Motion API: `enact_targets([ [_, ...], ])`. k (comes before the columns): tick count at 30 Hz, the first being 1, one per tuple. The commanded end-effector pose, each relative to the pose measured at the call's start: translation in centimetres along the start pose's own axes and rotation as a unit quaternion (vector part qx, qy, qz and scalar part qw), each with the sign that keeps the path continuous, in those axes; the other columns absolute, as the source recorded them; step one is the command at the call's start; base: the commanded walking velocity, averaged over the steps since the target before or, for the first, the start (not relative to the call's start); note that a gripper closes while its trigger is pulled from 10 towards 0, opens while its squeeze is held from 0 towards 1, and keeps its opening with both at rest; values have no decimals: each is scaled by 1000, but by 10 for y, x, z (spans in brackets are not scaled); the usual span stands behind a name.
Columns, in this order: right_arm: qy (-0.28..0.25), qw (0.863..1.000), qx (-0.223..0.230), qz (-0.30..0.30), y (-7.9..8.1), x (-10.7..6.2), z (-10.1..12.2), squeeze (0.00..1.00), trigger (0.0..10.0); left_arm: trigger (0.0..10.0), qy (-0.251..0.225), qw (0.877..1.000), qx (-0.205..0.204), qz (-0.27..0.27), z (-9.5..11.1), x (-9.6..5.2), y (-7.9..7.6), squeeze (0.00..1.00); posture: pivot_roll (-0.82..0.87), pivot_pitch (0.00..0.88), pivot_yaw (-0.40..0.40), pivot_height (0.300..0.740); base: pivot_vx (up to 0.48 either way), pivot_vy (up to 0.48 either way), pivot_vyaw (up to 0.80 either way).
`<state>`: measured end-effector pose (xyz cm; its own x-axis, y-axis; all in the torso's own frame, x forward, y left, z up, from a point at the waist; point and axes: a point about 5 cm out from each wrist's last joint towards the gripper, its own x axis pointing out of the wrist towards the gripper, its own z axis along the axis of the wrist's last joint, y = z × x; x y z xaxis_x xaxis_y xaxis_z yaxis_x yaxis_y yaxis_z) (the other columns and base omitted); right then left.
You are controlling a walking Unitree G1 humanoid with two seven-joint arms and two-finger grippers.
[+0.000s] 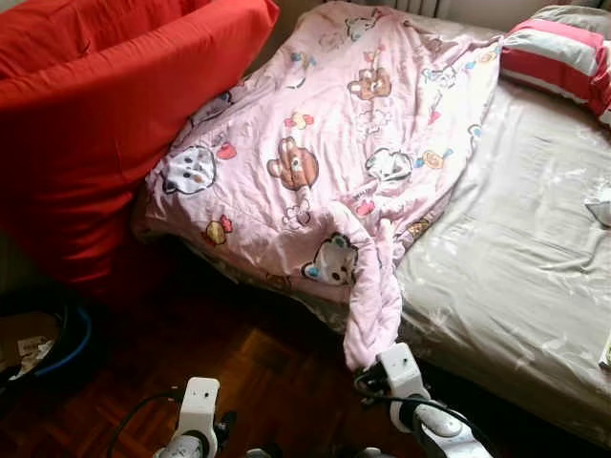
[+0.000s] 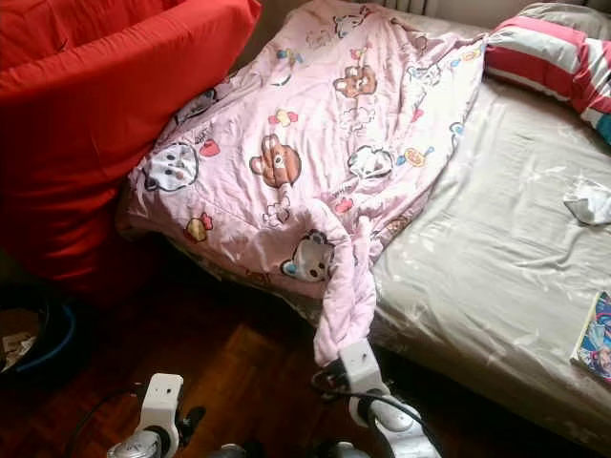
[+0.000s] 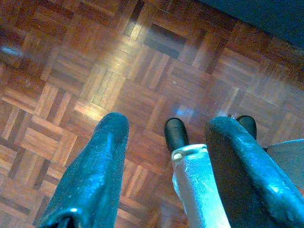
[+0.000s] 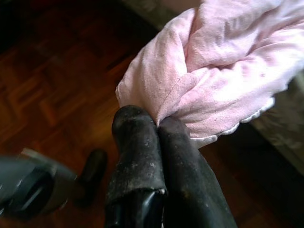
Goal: Clean up the room
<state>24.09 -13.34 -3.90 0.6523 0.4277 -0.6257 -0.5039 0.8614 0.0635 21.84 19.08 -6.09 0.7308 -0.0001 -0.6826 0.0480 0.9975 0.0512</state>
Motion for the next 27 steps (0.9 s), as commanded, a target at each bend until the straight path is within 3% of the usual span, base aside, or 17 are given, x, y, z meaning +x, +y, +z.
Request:
enact_targets([
  [1,37,998,-8,40,11,-2,-18,0,10000,10000,23,1000,2,1,-12,-3,3,0,-73,193,42,740,0,0,0],
  [11,72,986,-49,139,24,-7,-33,0,10000,10000,24,1000,2,-1,-12,-3,2,0,-77,193,43,740,0,0,0],
  [15,92,991,-55,81,9,-10,-38,0,10000,10000,25,1000,3,-1,-12,-3,2,0,-76,193,43,740,0,0,0],
  [25,77,996,-34,15,2,-13,-41,0,10000,10000,25,1000,9,-3,-12,-3,2,0,-75,191,45,740,0,0,0],
  [26,73,997,-33,12,1,-12,-40,235,10000,10000,25,1000,9,-3,-12,-3,3,0,-76,190,45,740,0,0,0],
  [27,70,997,-33,11,1,-12,-38,235,10000,10000,25,1000,9,-3,-12,-3,3,0,-76,190,45,740,0,0,0],
])
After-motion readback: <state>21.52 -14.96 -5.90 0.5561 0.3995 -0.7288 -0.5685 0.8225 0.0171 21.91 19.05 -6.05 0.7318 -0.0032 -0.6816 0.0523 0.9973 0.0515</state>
